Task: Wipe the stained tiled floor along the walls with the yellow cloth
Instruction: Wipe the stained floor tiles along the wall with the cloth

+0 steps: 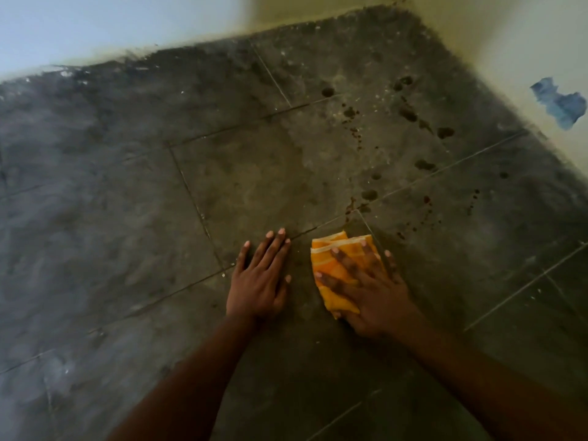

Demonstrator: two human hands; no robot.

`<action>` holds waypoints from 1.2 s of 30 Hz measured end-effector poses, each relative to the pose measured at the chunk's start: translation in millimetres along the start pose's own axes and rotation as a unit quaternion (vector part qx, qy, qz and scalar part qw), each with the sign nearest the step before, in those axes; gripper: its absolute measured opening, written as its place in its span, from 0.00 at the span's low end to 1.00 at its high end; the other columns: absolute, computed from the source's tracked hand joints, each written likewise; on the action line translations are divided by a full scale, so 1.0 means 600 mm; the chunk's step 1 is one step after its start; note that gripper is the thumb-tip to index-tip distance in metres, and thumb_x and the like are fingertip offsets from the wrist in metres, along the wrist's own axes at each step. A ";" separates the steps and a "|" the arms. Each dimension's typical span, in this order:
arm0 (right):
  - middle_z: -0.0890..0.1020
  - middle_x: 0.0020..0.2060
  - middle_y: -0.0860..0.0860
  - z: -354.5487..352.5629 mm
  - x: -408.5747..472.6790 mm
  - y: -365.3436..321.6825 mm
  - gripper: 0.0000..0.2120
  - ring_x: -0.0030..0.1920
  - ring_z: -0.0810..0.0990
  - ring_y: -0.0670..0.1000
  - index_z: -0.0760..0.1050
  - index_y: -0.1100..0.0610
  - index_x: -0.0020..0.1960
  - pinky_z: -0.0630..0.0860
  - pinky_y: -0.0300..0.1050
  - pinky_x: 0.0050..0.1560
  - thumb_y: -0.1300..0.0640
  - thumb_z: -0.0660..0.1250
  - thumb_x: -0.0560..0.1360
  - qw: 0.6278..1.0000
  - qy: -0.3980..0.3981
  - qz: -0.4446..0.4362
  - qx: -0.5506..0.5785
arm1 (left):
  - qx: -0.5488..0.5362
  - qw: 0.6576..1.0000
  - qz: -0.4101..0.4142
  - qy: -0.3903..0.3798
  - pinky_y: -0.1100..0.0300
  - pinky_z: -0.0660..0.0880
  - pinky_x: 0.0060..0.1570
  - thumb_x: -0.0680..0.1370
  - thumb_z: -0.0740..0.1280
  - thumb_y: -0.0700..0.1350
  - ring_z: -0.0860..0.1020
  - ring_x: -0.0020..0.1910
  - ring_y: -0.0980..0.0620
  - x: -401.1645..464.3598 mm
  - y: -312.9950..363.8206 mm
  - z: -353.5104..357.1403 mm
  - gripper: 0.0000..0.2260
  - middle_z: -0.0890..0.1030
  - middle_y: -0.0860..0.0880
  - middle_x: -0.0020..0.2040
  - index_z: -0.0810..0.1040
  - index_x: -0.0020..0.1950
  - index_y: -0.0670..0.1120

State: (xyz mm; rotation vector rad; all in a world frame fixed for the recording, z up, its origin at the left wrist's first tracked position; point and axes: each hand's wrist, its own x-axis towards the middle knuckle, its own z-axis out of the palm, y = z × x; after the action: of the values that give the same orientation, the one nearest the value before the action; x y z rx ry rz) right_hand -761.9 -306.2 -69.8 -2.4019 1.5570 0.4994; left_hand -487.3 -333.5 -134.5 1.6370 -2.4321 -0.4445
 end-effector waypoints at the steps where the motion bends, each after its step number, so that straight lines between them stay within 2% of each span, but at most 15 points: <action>1: 0.35 0.83 0.46 -0.001 0.010 0.007 0.42 0.81 0.31 0.66 0.37 0.25 0.78 0.39 0.76 0.76 0.24 0.56 0.72 1.000 0.017 -0.019 -0.002 | 0.001 1.000 -0.001 0.008 0.40 0.48 0.83 0.83 0.56 0.57 0.49 0.86 0.52 -0.004 0.000 0.000 0.32 0.51 0.51 0.87 0.55 0.86 0.50; 5: 0.36 0.84 0.49 -0.005 0.057 0.042 0.44 0.81 0.31 0.68 0.43 0.25 0.79 0.37 0.74 0.76 0.20 0.58 0.68 0.996 0.024 -0.087 0.027 | 0.004 1.000 -0.014 0.009 0.42 0.47 0.84 0.84 0.56 0.57 0.50 0.86 0.51 0.007 0.008 -0.005 0.31 0.53 0.52 0.87 0.56 0.86 0.50; 10: 0.44 0.85 0.54 0.000 0.043 0.034 0.42 0.82 0.39 0.70 0.52 0.33 0.82 0.47 0.78 0.76 0.28 0.63 0.71 0.989 0.042 -0.129 0.056 | 0.023 0.997 -0.042 -0.060 0.40 0.49 0.83 0.85 0.51 0.60 0.47 0.86 0.51 0.006 0.014 -0.017 0.30 0.48 0.53 0.87 0.52 0.87 0.52; 15: 0.51 0.85 0.54 -0.005 0.089 0.072 0.44 0.83 0.47 0.69 0.59 0.30 0.78 0.48 0.77 0.75 0.25 0.65 0.63 0.978 0.036 -0.199 0.052 | 0.023 0.995 -0.056 -0.079 0.40 0.49 0.82 0.86 0.51 0.60 0.46 0.86 0.53 0.013 0.026 -0.025 0.30 0.45 0.55 0.87 0.50 0.87 0.54; 19: 0.54 0.84 0.53 -0.004 0.102 0.065 0.46 0.83 0.50 0.66 0.60 0.30 0.78 0.52 0.75 0.75 0.24 0.67 0.61 0.977 0.079 -0.185 0.071 | 0.025 0.996 -0.055 -0.070 0.41 0.48 0.82 0.86 0.49 0.60 0.45 0.86 0.54 0.014 0.022 -0.028 0.30 0.46 0.56 0.87 0.48 0.87 0.55; 21: 0.55 0.84 0.52 -0.001 0.108 0.066 0.45 0.83 0.50 0.65 0.63 0.30 0.77 0.53 0.75 0.75 0.25 0.68 0.61 0.975 0.113 -0.170 0.091 | 0.031 0.996 -0.052 -0.064 0.43 0.46 0.83 0.86 0.49 0.60 0.45 0.86 0.54 0.022 0.022 -0.030 0.30 0.46 0.56 0.87 0.47 0.87 0.54; 25: 0.56 0.84 0.50 0.013 0.099 0.065 0.41 0.84 0.50 0.63 0.66 0.31 0.76 0.52 0.73 0.77 0.27 0.67 0.63 0.972 0.127 -0.163 0.110 | 0.053 0.996 -0.056 -0.054 0.45 0.45 0.84 0.86 0.51 0.58 0.45 0.86 0.54 0.014 0.028 -0.020 0.30 0.46 0.56 0.87 0.48 0.87 0.53; 29: 0.58 0.84 0.49 0.038 0.079 0.067 0.39 0.84 0.52 0.62 0.70 0.33 0.74 0.56 0.72 0.76 0.33 0.70 0.63 0.962 0.153 -0.180 0.138 | 0.069 0.994 -0.065 -0.057 0.45 0.45 0.84 0.87 0.51 0.57 0.44 0.86 0.54 0.016 0.030 -0.019 0.29 0.46 0.56 0.87 0.46 0.87 0.53; 32: 0.61 0.83 0.49 0.052 0.059 0.093 0.38 0.83 0.55 0.61 0.70 0.33 0.74 0.61 0.71 0.75 0.33 0.70 0.64 0.960 0.154 -0.207 0.107 | 0.078 0.991 -0.077 -0.078 0.43 0.44 0.84 0.87 0.47 0.58 0.41 0.86 0.54 0.012 0.034 -0.018 0.29 0.42 0.57 0.87 0.41 0.86 0.55; 36: 0.59 0.83 0.47 0.028 0.100 0.090 0.34 0.83 0.55 0.61 0.67 0.33 0.76 0.57 0.69 0.77 0.33 0.65 0.70 0.971 0.166 -0.114 0.127 | 0.056 0.989 -0.065 -0.118 0.47 0.37 0.83 0.86 0.44 0.62 0.35 0.84 0.56 0.023 0.023 -0.028 0.30 0.35 0.60 0.85 0.37 0.85 0.59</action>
State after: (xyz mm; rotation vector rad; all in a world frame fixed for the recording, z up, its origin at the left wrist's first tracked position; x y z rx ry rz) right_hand -791.5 -371.7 -109.9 -2.5040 1.3347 -0.1490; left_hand -499.4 -344.1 -114.3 1.8969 -2.5674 -0.5594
